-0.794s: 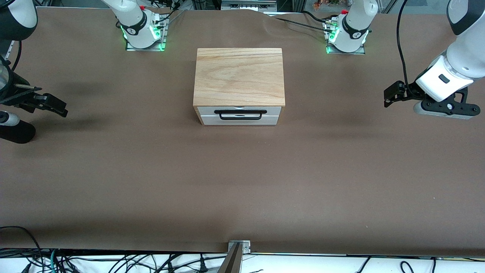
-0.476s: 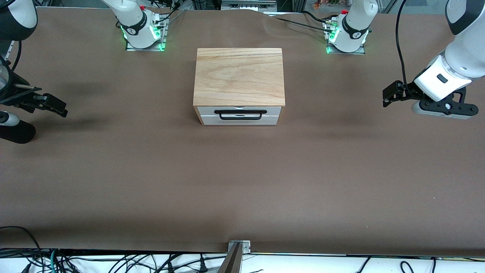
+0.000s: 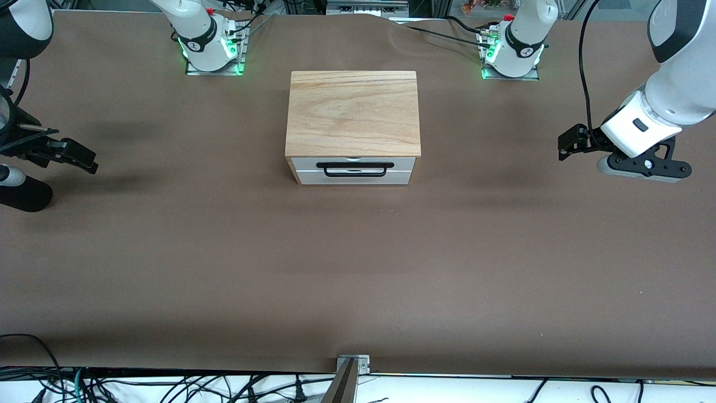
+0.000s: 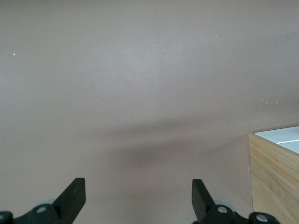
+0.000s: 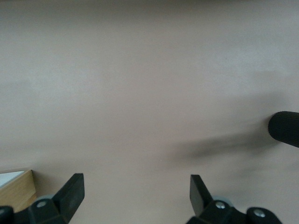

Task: Pull top drawer with both arms simultaneously

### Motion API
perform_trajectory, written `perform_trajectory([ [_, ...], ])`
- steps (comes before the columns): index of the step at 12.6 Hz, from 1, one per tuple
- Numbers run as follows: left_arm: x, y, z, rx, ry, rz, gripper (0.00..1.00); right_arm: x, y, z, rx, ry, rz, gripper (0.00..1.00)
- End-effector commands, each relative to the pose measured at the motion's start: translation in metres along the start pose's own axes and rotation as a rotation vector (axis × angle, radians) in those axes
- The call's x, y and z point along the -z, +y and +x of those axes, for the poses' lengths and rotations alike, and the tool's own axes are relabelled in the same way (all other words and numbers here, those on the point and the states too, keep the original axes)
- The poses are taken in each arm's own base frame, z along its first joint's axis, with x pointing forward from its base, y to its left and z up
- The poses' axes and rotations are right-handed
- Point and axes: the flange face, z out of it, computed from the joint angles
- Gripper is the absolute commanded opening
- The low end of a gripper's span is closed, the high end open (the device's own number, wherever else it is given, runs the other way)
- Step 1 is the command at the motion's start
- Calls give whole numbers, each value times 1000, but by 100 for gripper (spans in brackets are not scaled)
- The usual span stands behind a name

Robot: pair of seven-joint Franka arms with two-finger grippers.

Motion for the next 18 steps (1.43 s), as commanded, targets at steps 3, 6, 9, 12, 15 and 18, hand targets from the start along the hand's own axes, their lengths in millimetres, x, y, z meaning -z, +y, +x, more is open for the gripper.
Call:
perform_trajectory([
  [3, 1, 0, -3, -5, -29, -1, 100, 4, 2, 4, 8, -4, -7, 100],
  [6, 2, 0, -4, -7, -31, -2, 100, 4, 1, 4, 11, -4, -6, 100],
  [9, 0, 2, -4, -11, -37, -4, 100, 4, 1, 4, 9, -4, -6, 100],
  [12, -5, 6, -3, -13, -52, -18, 100, 4, 1, 4, 9, -3, -6, 100],
  [15, -6, 7, -3, -12, -54, -25, 100, 4, 2, 4, 9, -3, -6, 100],
  [18, -6, 7, -4, -12, -60, -25, 100, 4, 2, 4, 9, -3, -6, 100],
])
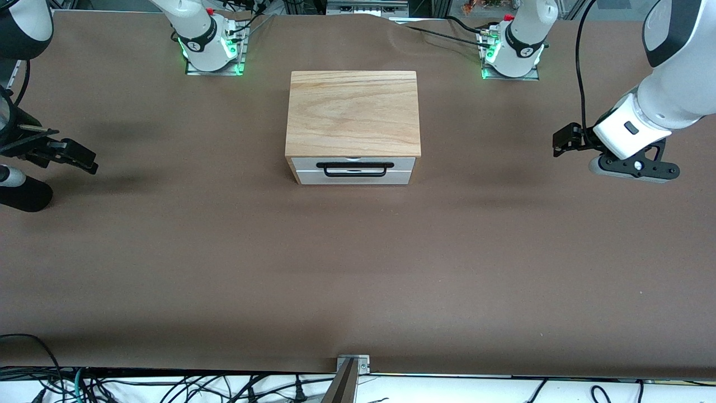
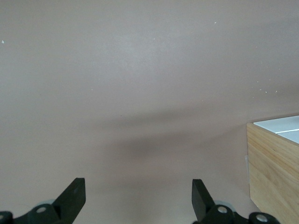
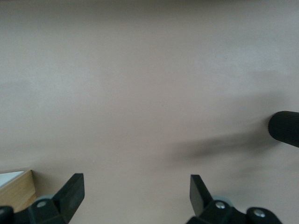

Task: Pull top drawer with both arms simultaneously

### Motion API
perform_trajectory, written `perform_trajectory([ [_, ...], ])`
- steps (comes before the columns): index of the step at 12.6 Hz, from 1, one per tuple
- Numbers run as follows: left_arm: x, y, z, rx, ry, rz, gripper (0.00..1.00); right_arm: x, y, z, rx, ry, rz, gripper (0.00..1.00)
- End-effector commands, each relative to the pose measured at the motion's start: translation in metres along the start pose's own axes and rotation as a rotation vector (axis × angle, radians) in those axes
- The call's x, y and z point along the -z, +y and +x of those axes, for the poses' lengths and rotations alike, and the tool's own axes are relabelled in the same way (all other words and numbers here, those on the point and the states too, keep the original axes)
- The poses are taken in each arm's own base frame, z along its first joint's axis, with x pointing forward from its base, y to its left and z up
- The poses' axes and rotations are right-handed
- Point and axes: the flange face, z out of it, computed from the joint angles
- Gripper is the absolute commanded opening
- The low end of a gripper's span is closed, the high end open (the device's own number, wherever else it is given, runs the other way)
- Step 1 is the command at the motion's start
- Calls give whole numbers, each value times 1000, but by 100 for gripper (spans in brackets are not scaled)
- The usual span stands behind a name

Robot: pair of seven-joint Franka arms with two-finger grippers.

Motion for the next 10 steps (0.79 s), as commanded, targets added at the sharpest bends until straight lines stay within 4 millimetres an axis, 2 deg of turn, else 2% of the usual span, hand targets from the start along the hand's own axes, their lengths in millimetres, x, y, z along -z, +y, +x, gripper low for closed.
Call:
perform_trajectory([
  [1, 2, 2, -1, -6, -10, -17, 100, 5, 2, 4, 11, -1, -6, 100],
  [3, 2, 1, -1, -5, -10, -18, 100, 4, 2, 4, 8, -1, -5, 100],
  [5, 2, 4, -1, -10, -10, -20, 100, -17, -2, 12, 12, -33, -7, 100],
  [6, 1, 8, -1, -8, -12, -55, 100, -19, -4, 13, 5, -36, 5, 100],
  [8, -10, 12, 6, 4, -30, -173, 100, -48, -15, 20, -8, -94, 72, 100],
  [10, -30, 21, 17, -50, -58, -308, 100, -58, -25, 21, 2, -117, 115, 100],
])
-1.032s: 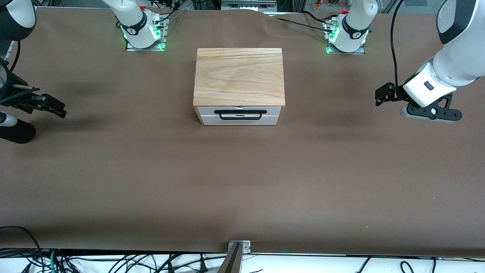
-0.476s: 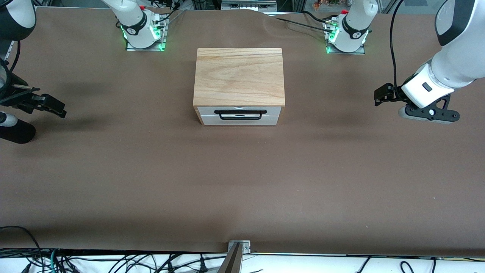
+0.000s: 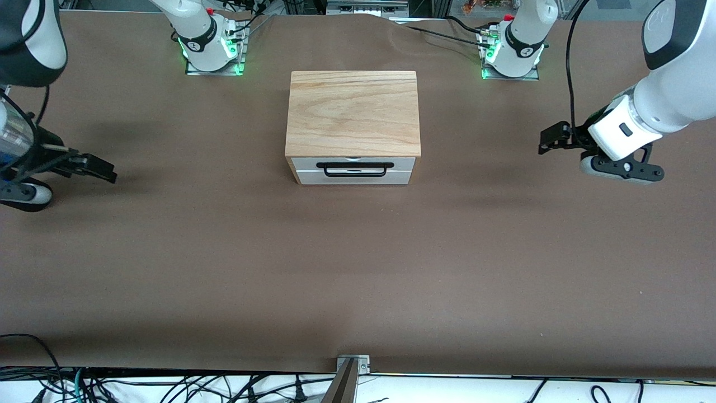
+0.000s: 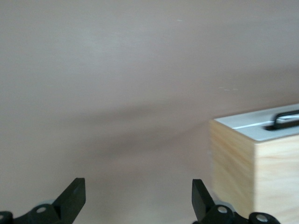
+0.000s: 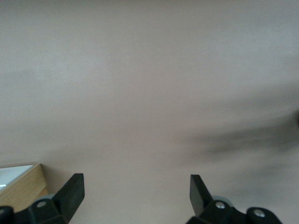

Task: Pull top drawer with both arms simultaneously
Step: 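Move the left gripper and the right gripper toward the drawer handle ends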

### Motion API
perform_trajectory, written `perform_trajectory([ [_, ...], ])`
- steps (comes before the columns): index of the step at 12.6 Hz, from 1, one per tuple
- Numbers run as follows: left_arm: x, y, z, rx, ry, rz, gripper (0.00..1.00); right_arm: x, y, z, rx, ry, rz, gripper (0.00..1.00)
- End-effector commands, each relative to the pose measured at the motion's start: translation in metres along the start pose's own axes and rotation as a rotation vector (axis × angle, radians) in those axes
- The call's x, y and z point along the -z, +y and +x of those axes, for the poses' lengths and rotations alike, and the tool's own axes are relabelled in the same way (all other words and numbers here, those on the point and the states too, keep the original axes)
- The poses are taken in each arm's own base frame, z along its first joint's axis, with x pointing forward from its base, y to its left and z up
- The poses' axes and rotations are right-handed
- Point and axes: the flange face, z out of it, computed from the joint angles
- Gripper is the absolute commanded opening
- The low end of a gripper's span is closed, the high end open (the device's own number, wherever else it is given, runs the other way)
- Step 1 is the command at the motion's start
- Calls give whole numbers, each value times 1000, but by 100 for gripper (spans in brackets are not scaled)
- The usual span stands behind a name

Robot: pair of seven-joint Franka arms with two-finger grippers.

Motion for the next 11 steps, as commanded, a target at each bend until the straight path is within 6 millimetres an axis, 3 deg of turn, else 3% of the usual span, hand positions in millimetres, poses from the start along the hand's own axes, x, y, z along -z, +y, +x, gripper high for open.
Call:
perform_trajectory([
  [1, -32, 0, 19, -52, -55, -152, 100, -14, -24, 6, 18, -45, 92, 100],
  [4, -86, 7, 47, -105, -95, -391, 100, -72, -56, 22, -40, -181, 372, 100],
  [9, -199, 13, 92, -151, -61, -915, 100, -157, -80, 42, -44, -304, 779, 100],
  [11, -231, 21, 99, -192, -19, -1042, 100, -183, -94, 44, -57, -332, 903, 100],
])
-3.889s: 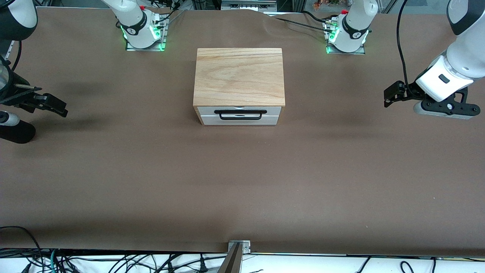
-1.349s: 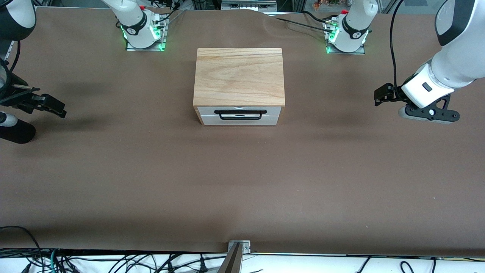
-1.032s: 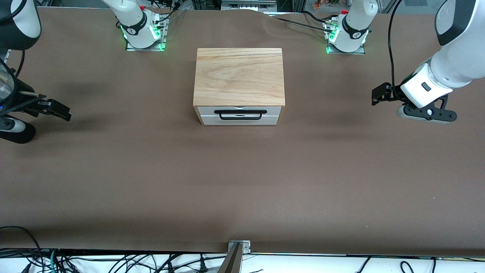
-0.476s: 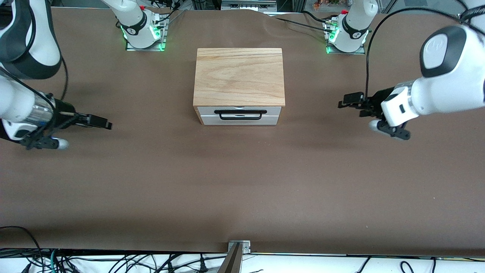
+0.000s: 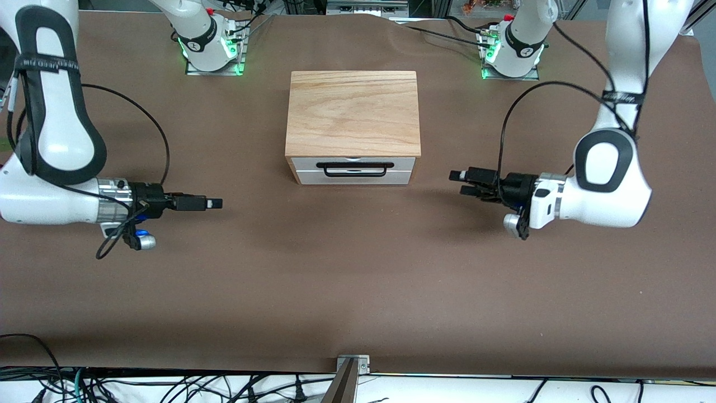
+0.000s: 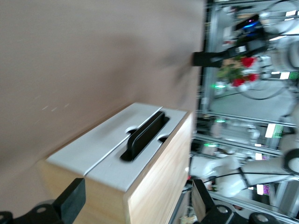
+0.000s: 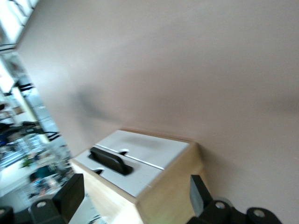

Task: Pull top drawer with both arms simultaneously
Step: 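Move the left gripper and the right gripper toward the drawer handle ends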

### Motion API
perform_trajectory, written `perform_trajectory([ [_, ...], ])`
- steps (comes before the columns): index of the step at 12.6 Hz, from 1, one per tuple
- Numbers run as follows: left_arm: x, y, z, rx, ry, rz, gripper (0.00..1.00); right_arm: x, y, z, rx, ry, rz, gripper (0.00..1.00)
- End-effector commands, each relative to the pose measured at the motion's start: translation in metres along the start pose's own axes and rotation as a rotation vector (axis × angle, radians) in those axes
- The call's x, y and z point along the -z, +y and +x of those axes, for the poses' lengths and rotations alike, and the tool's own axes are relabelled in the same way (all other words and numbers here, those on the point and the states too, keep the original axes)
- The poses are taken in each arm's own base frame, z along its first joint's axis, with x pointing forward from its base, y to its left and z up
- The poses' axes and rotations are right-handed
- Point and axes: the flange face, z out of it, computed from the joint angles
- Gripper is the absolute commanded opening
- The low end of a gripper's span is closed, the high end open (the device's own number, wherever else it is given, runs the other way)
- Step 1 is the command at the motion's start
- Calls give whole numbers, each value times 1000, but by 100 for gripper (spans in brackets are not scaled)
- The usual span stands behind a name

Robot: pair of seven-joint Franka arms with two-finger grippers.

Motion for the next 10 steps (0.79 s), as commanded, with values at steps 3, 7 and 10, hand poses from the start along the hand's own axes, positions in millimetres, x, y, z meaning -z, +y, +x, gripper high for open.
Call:
perform_trajectory([
  [3, -70, -29, 14, -119, 58, -265, 100, -68, 11, 16, 134, -74, 234, 100],
  [7, -125, -61, 12, -159, 111, -304, 100, -117, 10, 11, 242, -152, 335, 100],
  [10, -167, -70, 3, -161, 84, -316, 89, -149, 15, 7, 284, -145, 419, 100],
])
